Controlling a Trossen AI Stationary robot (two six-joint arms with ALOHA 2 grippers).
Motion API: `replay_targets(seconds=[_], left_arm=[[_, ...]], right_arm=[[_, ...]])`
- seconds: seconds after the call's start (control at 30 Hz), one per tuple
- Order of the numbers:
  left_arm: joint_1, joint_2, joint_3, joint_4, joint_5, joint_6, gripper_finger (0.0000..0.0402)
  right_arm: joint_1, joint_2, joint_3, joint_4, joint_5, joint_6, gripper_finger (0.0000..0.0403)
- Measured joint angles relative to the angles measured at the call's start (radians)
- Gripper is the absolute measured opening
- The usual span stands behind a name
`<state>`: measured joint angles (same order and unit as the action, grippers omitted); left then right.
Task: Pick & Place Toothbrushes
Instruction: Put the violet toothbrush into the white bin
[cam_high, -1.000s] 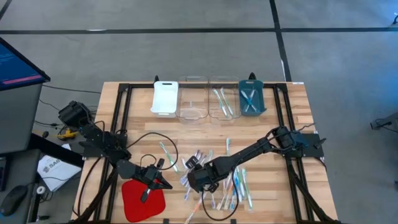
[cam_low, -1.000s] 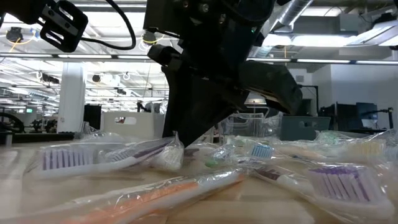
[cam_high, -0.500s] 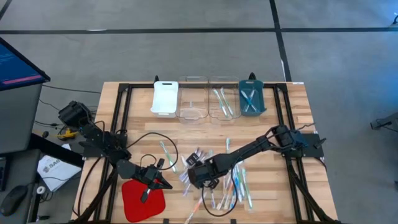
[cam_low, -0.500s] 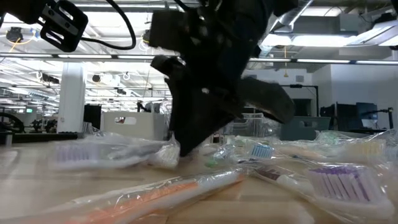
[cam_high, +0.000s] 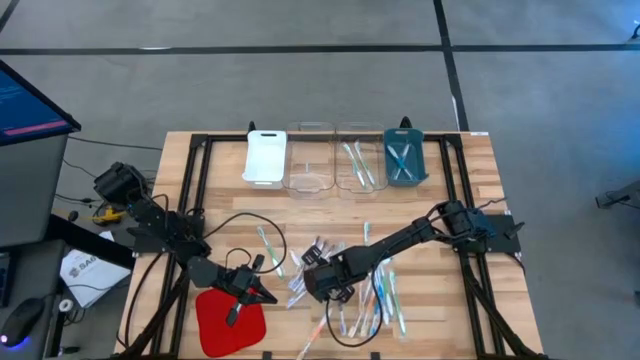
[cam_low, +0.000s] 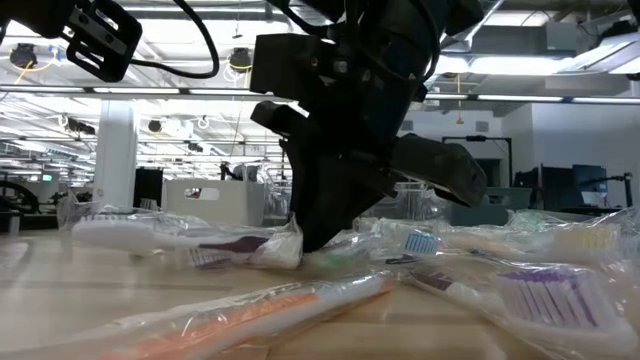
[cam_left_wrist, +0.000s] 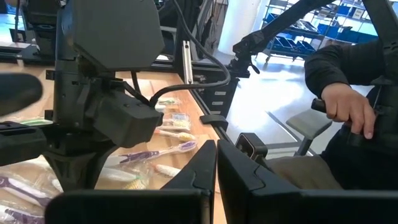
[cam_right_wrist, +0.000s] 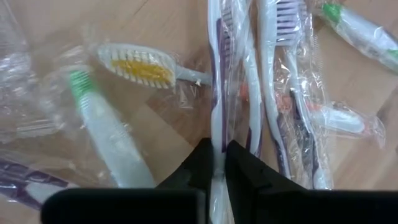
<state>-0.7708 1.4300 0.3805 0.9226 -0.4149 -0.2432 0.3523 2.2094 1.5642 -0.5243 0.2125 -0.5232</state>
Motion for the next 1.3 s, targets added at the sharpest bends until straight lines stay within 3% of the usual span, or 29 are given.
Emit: replay_targets(seconds=[0.27, 0.43, 0.7, 1.0, 1.3], left_arm=[[0.007, 0.0, 0.0, -0.001, -0.011, 0.01, 0.0008], [0.026, 0.0, 0.0, -0.003, -0.013, 0.008, 0.0008], [0.027, 0.0, 0.0, -0.007, -0.013, 0.01, 0.0008], [0.046, 0.0, 0.0, -0.009, -0.014, 0.001, 0.0008], [0.072, 0.0, 0.0, -0.011, -0.015, -0.03, 0.0008]], right_arm=[[0.006, 0.004, 0.019, -0.038, 0.08, 0.0, 0.0037], [0.005, 0.004, 0.05, -0.078, 0.112, -0.007, 0.0014], [0.019, 0.004, 0.073, -0.143, 0.162, -0.019, 0.0028], [0.053, 0.003, 0.074, -0.177, 0.247, -0.088, 0.0013], [0.1, 0.003, 0.1, -0.173, 0.495, -0.187, 0.0012]])
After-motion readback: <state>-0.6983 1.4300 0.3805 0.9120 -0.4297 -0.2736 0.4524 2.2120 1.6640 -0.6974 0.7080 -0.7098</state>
